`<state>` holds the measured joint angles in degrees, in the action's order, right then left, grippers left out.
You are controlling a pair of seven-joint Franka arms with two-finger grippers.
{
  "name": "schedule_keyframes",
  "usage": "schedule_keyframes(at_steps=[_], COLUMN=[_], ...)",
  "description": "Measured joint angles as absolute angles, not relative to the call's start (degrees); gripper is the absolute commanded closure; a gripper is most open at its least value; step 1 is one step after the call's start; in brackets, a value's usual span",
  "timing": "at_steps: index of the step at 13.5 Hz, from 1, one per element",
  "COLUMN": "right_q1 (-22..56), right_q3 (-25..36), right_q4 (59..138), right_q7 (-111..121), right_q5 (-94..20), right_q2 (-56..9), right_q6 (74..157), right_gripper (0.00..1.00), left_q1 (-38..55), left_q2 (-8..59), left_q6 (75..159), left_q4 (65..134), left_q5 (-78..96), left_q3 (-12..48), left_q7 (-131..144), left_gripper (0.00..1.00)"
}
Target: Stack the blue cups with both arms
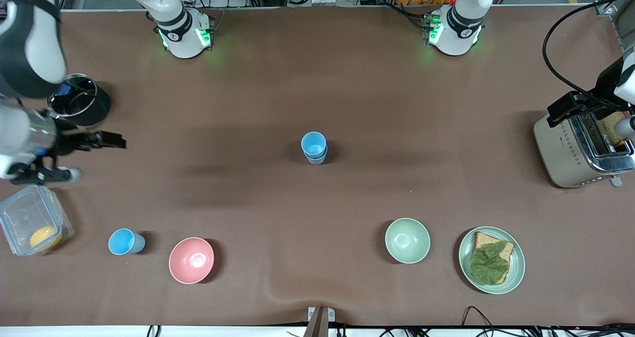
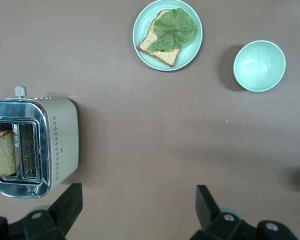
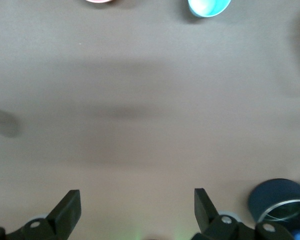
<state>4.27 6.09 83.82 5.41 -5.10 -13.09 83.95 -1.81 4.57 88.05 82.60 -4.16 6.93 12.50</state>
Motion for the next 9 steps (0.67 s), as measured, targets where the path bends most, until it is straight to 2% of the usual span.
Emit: schedule_keyframes(at_steps=[5,9], right_q1=[4.13,2.44], right_q3=[4.99,5.02], right_q4=[83.81,84.02], right_q7=[6.26,6.21], right_q5=[-1.61,-1.02], right_q2=[-5.19,-2.70], right_q6=[80.94,80.42], right_gripper=[0.00,0.00], left_q1=[-1.81,-1.81], left_q2=[4.60,4.60], left_q6=[87.96,87.97], left_q4=[82.64,82.56], left_q5=[-4.16,-4.16], left_q3=[7.06,7.10], left_q7=[12.51,12.51], left_gripper=[0.00,0.00])
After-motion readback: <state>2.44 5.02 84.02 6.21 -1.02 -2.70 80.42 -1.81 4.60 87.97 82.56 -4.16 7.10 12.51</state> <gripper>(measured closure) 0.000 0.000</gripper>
